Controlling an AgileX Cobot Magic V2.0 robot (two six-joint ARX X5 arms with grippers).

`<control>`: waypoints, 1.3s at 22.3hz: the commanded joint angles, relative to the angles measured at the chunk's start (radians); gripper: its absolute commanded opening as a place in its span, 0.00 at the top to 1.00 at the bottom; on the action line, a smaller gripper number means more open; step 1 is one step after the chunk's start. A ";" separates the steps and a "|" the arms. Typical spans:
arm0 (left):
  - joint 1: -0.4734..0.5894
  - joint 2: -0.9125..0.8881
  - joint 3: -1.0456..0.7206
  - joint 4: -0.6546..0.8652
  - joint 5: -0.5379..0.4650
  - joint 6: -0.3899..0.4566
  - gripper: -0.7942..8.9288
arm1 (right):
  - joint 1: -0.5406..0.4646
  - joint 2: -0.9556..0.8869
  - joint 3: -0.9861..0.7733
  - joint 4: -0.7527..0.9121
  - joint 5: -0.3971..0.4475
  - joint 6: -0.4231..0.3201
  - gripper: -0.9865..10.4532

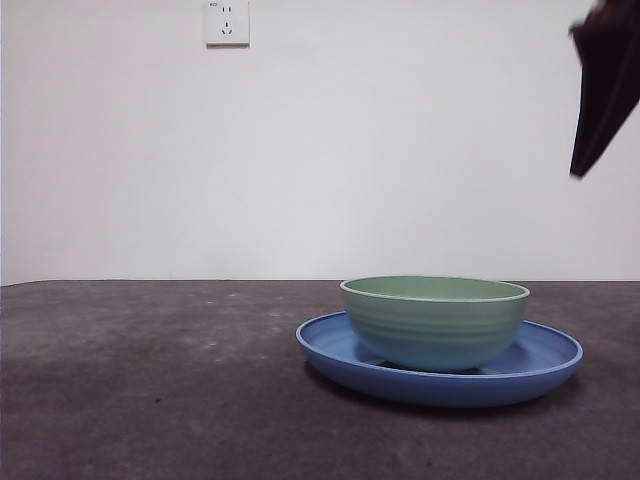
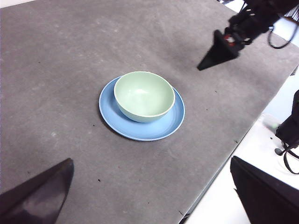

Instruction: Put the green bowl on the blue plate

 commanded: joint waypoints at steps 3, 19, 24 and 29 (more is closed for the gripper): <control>-0.005 0.005 0.021 0.007 0.005 -0.015 0.26 | -0.054 0.134 0.015 0.091 -0.043 -0.069 0.45; -0.006 0.005 0.021 0.008 0.005 -0.018 0.26 | -0.084 0.506 0.015 0.353 -0.203 -0.106 0.69; -0.005 0.005 0.021 0.008 0.005 -0.018 0.26 | -0.080 0.552 0.015 0.386 -0.237 -0.106 0.74; -0.005 0.005 0.021 0.009 0.005 -0.018 0.26 | -0.075 0.570 0.015 0.402 -0.240 -0.098 0.75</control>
